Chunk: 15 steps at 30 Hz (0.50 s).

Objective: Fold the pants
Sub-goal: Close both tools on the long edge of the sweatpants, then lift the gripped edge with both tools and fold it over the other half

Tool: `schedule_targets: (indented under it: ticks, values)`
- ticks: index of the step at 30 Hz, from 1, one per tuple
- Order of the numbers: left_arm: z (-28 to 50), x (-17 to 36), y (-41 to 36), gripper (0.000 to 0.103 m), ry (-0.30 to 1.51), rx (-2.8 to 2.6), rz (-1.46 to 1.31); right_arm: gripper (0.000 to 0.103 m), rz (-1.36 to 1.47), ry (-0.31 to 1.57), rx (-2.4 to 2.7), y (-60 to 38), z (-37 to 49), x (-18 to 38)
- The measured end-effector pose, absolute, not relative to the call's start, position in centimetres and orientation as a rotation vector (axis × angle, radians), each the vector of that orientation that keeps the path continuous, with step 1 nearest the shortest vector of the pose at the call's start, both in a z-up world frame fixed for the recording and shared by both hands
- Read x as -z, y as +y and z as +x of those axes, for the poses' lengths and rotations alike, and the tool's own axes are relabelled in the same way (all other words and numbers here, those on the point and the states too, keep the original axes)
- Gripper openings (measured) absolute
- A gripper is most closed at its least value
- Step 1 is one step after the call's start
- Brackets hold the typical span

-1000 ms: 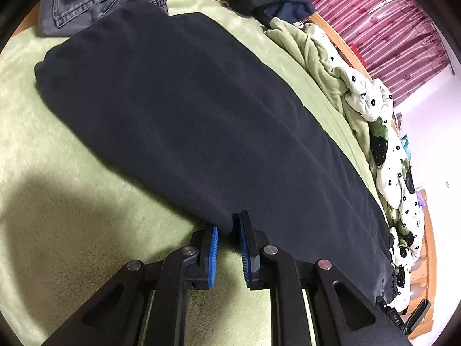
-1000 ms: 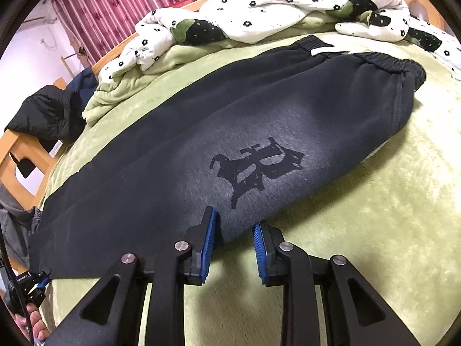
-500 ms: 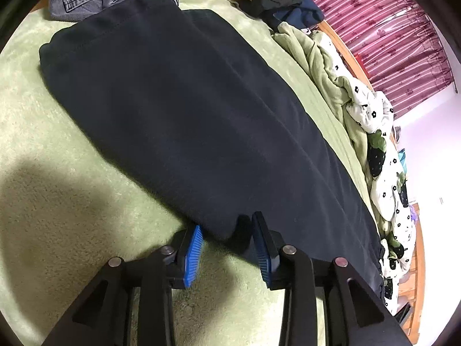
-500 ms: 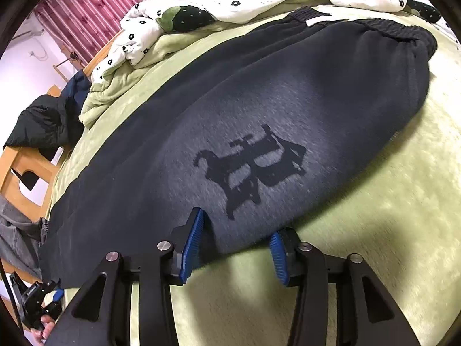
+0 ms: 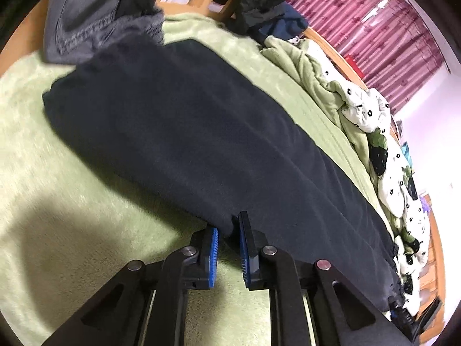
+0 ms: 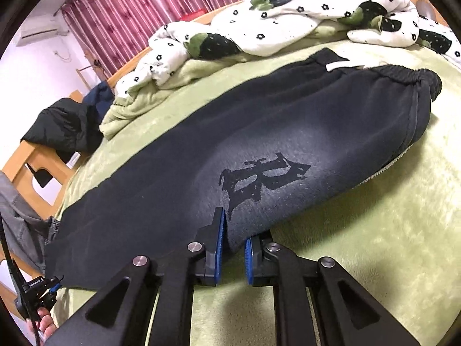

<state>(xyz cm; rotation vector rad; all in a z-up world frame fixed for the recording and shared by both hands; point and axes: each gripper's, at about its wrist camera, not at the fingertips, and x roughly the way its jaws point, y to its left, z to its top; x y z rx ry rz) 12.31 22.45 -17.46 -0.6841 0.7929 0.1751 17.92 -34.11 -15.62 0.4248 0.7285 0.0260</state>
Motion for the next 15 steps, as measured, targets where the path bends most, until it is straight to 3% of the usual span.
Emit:
schedule_targets:
  ticks: [15]
  values:
    - [15.6,8.6,20.4,0.013,0.703,-0.133,-0.487,0.008,0.403,0.647,-0.062,-33.6,19.9,11.7]
